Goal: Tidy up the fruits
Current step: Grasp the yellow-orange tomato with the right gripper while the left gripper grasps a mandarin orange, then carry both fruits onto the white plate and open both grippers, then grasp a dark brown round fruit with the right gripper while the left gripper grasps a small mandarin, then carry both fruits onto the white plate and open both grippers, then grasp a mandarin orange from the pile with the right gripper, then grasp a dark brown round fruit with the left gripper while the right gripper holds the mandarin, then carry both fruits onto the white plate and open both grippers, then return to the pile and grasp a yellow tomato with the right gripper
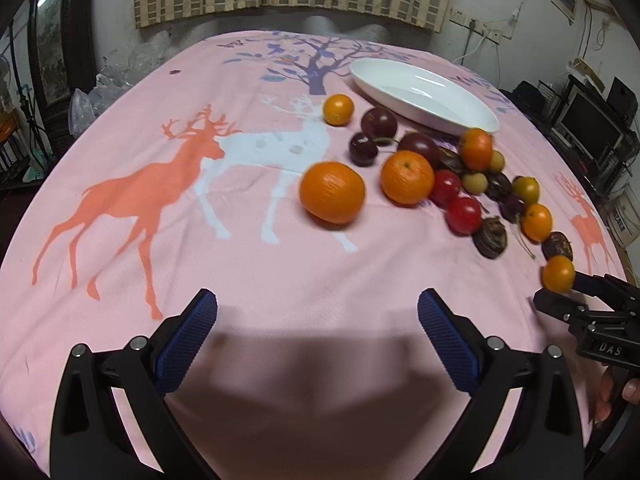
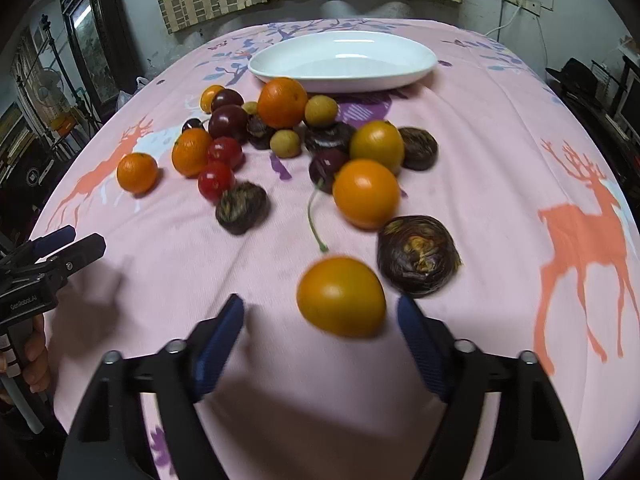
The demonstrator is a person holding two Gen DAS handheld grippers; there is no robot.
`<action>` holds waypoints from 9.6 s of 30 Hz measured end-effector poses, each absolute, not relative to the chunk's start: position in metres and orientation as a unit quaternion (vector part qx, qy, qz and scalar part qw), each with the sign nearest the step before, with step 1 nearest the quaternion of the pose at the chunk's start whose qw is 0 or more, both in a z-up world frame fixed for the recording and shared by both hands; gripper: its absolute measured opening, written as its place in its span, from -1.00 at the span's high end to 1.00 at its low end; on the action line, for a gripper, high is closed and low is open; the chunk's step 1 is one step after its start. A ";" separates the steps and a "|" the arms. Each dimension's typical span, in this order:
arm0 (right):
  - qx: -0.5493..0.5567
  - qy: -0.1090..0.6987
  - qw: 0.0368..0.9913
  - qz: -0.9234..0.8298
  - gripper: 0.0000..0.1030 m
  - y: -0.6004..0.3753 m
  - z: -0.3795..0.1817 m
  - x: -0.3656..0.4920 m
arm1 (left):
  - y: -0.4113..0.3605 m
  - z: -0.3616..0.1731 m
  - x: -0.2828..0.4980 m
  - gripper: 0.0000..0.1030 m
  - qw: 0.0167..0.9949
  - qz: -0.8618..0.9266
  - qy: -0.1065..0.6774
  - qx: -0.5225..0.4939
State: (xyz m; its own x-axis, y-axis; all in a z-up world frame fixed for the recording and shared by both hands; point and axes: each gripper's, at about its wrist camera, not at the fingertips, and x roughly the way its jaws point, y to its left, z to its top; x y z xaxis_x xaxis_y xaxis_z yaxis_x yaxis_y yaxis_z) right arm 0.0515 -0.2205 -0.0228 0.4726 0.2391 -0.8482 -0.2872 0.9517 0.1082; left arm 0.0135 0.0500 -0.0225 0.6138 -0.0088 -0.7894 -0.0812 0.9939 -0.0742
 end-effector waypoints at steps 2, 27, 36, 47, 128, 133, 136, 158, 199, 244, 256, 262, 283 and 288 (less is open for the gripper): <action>-0.014 0.490 0.857 0.159 -0.25 -0.220 -0.022 0.058 | 0.053 -0.023 0.021 -0.91 0.899 0.028 0.436 -0.041; -0.008 0.452 0.863 0.228 0.19 -0.227 -0.009 0.047 | 0.035 -0.033 0.107 0.15 0.884 -0.014 0.467 0.012; -0.010 0.383 0.889 0.251 0.19 -0.222 0.055 0.091 | 0.017 0.029 0.126 0.16 0.905 -0.079 0.418 -0.007; -0.043 0.407 0.889 0.205 0.19 -0.189 0.036 0.242 | -0.022 0.029 0.257 0.16 0.904 -0.063 0.423 -0.032; 0.129 0.375 0.894 0.206 0.16 -0.258 0.027 0.105 | -0.017 0.018 0.103 0.16 0.912 -0.131 0.387 0.021; 0.104 0.339 0.910 0.215 0.17 -0.244 0.072 0.135 | -0.022 0.050 0.137 0.16 0.915 -0.134 0.382 -0.002; 0.113 0.345 0.908 0.210 0.17 -0.238 0.077 0.173 | -0.030 0.056 0.169 0.16 0.914 -0.129 0.385 -0.005; 0.198 0.412 0.867 0.197 -0.22 -0.247 0.000 0.253 | -0.041 0.014 0.254 -0.53 0.901 -0.089 0.422 -0.050; -0.024 0.458 0.876 0.148 0.07 -0.217 -0.029 0.119 | -0.008 -0.010 0.102 -0.85 0.908 -0.106 0.404 -0.040; 0.071 0.380 0.898 0.209 0.27 -0.248 -0.003 0.098 | -0.066 -0.019 0.066 0.34 0.882 -0.146 0.449 0.016; 0.057 0.361 0.905 0.218 0.28 -0.224 0.056 0.140 | -0.037 0.053 0.149 0.34 0.916 -0.117 0.383 0.002; 0.048 0.373 0.905 0.197 0.28 -0.207 0.054 0.207 | -0.029 0.048 0.225 0.34 0.918 -0.081 0.387 -0.020; 0.076 0.409 0.888 0.196 0.01 -0.210 0.022 0.229 | -0.020 0.023 0.221 -0.57 0.919 -0.036 0.393 -0.015; 0.059 0.402 0.892 0.197 -0.14 -0.208 0.025 0.211 | -0.008 0.027 0.192 -0.63 0.924 -0.025 0.382 -0.007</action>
